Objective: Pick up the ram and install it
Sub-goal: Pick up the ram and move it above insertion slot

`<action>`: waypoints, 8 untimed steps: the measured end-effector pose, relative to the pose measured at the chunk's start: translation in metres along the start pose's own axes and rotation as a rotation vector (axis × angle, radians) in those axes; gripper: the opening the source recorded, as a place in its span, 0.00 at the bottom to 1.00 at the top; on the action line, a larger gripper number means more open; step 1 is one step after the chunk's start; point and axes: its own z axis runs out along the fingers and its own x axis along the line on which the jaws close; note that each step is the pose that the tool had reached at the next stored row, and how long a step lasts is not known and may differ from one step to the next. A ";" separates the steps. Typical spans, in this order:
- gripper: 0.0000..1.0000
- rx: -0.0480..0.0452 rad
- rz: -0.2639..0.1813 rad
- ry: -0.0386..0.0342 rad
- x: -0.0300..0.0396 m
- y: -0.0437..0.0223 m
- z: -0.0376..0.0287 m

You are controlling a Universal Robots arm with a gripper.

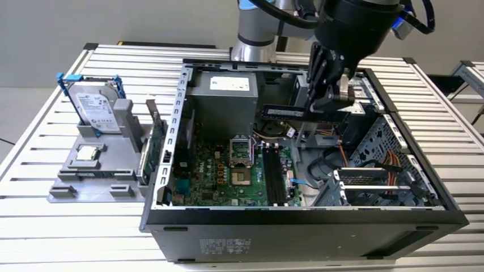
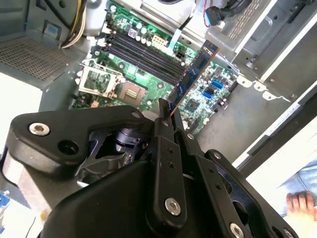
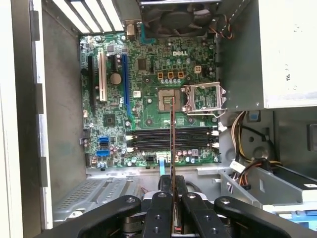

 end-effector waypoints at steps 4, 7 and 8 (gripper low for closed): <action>0.00 0.0001 0.000 0.0000 -0.0061 -0.0026 -0.0001; 0.00 0.0000 0.000 0.0000 -0.0103 -0.0045 -0.0003; 0.00 0.0000 0.000 0.0001 -0.0115 -0.0052 -0.0004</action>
